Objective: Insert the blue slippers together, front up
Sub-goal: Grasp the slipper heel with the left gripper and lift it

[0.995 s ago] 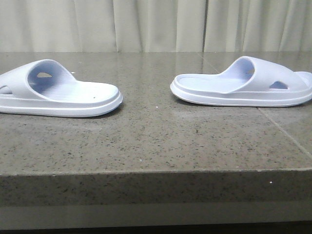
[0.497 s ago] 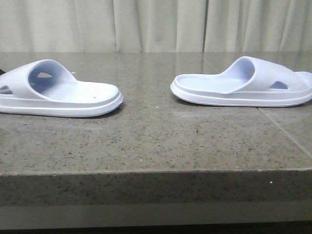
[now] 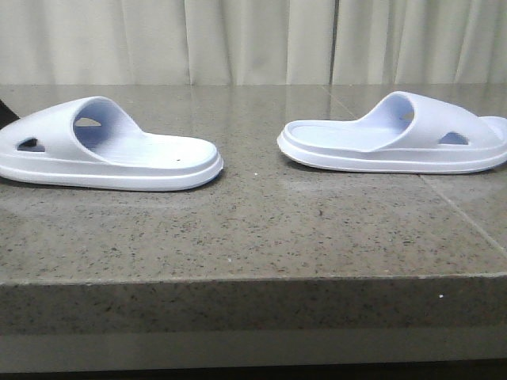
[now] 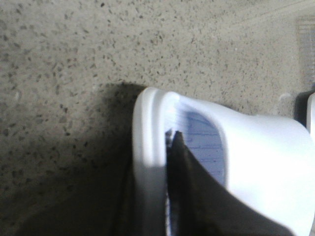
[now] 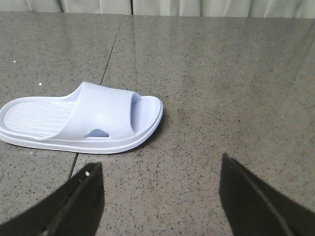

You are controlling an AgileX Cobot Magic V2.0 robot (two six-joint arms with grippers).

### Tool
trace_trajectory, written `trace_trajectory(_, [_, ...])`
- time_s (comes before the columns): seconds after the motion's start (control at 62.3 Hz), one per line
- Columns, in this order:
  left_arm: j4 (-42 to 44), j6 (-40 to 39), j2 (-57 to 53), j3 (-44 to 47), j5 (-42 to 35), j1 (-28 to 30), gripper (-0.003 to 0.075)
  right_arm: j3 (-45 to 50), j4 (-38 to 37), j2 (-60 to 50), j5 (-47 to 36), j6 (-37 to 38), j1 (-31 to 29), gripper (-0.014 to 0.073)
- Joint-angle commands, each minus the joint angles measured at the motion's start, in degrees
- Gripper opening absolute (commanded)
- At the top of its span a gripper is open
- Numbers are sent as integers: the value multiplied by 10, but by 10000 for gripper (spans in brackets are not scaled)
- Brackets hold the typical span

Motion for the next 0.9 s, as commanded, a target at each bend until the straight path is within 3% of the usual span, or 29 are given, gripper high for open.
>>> trace_trajectory(0.0, [-11,2,-19,-10,20,-5,-16,-15,-8,9,-40,-6,-2,521])
trace_trajectory(0.241, [-27,4,-47,-10,31,-5,-20,-15,-8,9,-40,-6,-2,521])
trace_trajectory(0.417, [-75,8,-129,6,20,-5,-20,-15,-8,9,-40,-6,-2,521])
trace_trajectory(0.738, [-204,78,-285,160,-1,-27,-20,-15,-11,9,-41,-6,-2,521])
trace_trajectory(0.883, [-210,82,-307,203,-17,-36,-20,-15,-26,9,-42,-6,-2,521])
